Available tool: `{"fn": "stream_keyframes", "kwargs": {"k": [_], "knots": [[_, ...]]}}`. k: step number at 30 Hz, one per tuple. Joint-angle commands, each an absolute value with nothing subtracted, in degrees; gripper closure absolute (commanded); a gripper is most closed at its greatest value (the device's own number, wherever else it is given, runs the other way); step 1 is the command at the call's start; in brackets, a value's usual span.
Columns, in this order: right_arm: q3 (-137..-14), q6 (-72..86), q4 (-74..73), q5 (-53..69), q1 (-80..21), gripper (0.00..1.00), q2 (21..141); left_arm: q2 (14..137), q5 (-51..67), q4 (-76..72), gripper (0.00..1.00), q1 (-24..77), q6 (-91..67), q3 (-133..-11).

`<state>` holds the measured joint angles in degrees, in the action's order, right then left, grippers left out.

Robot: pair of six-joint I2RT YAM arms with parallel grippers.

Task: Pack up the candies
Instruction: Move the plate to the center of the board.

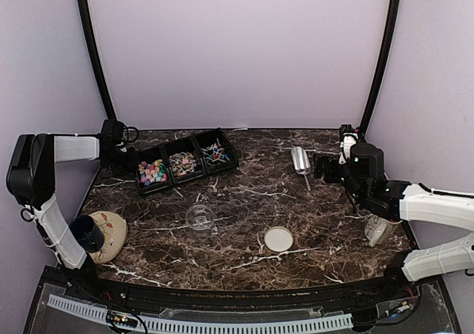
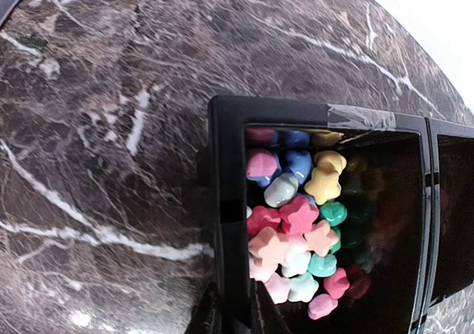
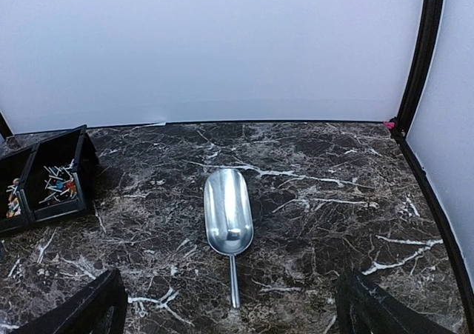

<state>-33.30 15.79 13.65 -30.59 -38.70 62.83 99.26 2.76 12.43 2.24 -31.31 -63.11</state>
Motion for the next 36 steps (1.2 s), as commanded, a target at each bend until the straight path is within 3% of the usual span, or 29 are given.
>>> {"fn": "stream_keyframes", "kwargs": {"k": [1, 28, 36], "knots": [[-33.45, 16.71, 14.99, -30.13, -39.11, 0.02, 62.48, 95.03, 3.8, 13.63, 0.94, 4.47, -30.22, -61.62], [-33.32, 16.79, 15.36, -30.45, -39.11, 0.02, 63.11, 85.47, -3.0, 16.88, 0.93, 17.59, -44.75, -54.07], [-33.35, 16.79, 15.36, -30.49, -39.09, 0.02, 63.26, 83.17, -2.86, 16.57, 0.82, 19.42, -47.17, -51.36]]}}
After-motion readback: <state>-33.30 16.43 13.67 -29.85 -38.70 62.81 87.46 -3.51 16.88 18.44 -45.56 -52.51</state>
